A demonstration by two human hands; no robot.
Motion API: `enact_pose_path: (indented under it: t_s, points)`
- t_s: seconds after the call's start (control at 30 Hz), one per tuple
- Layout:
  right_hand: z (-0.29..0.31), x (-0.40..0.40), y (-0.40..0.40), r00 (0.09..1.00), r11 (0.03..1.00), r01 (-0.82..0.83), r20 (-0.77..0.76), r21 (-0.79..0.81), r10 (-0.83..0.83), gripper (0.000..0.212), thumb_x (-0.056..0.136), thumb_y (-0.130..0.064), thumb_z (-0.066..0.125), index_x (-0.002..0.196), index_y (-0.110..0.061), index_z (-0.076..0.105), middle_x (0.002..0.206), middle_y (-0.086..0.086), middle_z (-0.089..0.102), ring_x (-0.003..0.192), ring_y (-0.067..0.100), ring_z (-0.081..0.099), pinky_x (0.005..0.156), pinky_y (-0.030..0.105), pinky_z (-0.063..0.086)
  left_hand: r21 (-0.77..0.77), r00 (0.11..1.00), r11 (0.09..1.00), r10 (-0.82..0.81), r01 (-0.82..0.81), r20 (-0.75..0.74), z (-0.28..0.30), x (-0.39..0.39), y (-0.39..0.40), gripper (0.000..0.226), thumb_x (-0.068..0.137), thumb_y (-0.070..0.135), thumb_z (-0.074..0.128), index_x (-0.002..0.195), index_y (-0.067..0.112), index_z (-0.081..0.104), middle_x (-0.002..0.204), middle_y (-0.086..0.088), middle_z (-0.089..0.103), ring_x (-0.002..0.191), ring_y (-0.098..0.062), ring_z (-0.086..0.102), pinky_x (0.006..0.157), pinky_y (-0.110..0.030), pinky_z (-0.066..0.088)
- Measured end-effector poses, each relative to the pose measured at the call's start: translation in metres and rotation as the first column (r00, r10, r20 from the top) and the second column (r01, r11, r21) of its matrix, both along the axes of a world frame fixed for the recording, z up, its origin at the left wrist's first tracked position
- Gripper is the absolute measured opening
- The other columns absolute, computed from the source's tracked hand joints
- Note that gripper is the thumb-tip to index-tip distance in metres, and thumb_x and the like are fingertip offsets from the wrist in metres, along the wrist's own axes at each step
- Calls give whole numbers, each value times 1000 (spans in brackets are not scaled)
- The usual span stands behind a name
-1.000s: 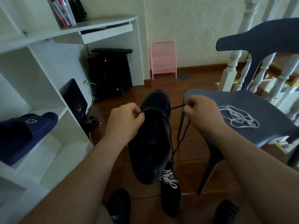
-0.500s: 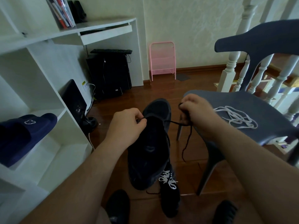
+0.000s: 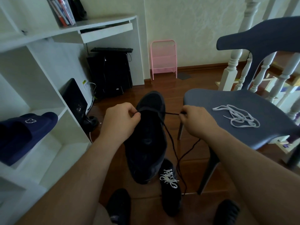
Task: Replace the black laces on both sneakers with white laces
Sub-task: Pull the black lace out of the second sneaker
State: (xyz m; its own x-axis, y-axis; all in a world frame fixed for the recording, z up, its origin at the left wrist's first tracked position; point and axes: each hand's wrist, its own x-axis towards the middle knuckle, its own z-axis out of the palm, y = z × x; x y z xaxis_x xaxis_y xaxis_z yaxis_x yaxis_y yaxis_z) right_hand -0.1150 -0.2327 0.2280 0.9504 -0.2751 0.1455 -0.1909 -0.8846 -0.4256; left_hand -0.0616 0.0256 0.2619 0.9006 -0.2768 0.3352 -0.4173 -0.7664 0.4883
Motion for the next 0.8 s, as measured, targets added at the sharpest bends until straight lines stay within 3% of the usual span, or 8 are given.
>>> enact_pose_path:
  t_s: [0.1,0.2,0.33,0.43,0.53,0.6,0.67,0.8]
  points:
    - [-11,1,-29,969,992,124,-216,-13,-124,26,104,-28,53,84,-14,63,89,15,67,77,30,59,67,38,49,-17,999,998,52,-52,14,1,6,11,12,96,37,72,89,27,73,71,11,67,70,-7,64,66,-31,54]
    - [-6,-2,-23,984,971,139,-135,194,-114,31,103,-26,54,73,-21,55,75,7,59,71,27,55,59,33,42,46,999,999,26,-25,-35,-3,5,12,11,95,38,73,88,29,72,73,11,66,69,-8,64,65,-33,56]
    - [24,-5,11,962,647,20,162,762,-221,20,100,-26,57,88,-10,62,89,20,68,61,19,47,55,34,38,119,996,992,-21,32,-89,-8,2,2,12,95,39,73,88,30,70,75,11,65,73,-9,64,60,-28,48]
    - [36,-10,31,975,485,-89,175,870,-134,15,100,-15,54,87,-11,60,94,24,69,57,36,52,51,36,31,133,995,989,-44,56,-93,-8,-3,-7,13,97,39,71,88,29,69,76,11,64,72,-7,61,56,-24,44]
    - [36,-11,39,995,300,-100,99,949,17,25,107,-32,52,88,-16,54,66,4,60,53,21,35,55,36,29,119,994,990,-58,69,-94,-8,-7,-14,14,98,40,70,87,31,67,73,11,64,69,-6,61,55,-24,42]
    - [31,-9,35,995,520,-93,71,849,63,26,104,-46,57,96,-21,57,72,-4,55,57,14,44,56,32,36,100,994,992,-67,75,-88,-7,-8,-15,14,98,39,70,86,31,67,71,10,63,67,-6,61,54,-23,41]
    - [23,-9,28,994,918,-104,3,382,112,23,100,-50,61,103,-28,56,91,-11,60,75,13,56,64,33,44,81,995,994,-66,72,-80,-6,-8,-14,13,98,39,70,87,31,68,72,11,64,67,-5,61,54,-22,39]
    - [12,-11,33,971,974,-217,-112,-67,209,20,105,-45,52,109,-33,68,97,-9,69,82,17,61,71,36,51,82,995,994,-72,78,-67,-5,-7,-11,13,98,38,71,88,31,67,70,11,64,63,-5,62,54,-21,41]
